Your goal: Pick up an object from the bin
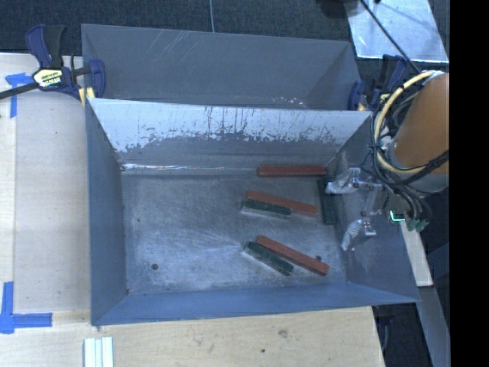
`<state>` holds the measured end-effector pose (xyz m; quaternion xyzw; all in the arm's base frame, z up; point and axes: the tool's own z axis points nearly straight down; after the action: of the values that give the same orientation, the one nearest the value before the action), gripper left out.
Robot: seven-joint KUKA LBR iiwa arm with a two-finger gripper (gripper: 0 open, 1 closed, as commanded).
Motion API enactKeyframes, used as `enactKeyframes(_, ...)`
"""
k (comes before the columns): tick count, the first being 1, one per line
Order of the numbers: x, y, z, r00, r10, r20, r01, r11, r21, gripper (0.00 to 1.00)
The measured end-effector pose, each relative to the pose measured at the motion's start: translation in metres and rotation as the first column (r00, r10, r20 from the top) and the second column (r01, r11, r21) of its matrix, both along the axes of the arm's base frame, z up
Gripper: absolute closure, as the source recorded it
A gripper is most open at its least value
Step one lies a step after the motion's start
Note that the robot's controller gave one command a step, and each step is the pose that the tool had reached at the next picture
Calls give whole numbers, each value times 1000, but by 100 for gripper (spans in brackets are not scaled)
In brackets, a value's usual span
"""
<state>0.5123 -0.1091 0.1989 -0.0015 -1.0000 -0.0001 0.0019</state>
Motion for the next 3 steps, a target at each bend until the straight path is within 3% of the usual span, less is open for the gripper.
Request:
enactKeyframes(1, 2, 0, 3, 1000, 2, 7, -2, 1000, -1, 0)
enactKeyframes(2, 23, 6, -30, 999, 51, 15, -51, 999, -4, 0)
enactKeyframes(3, 73, -10, -120, 995, 97, 19, -97, 995, -4, 100)
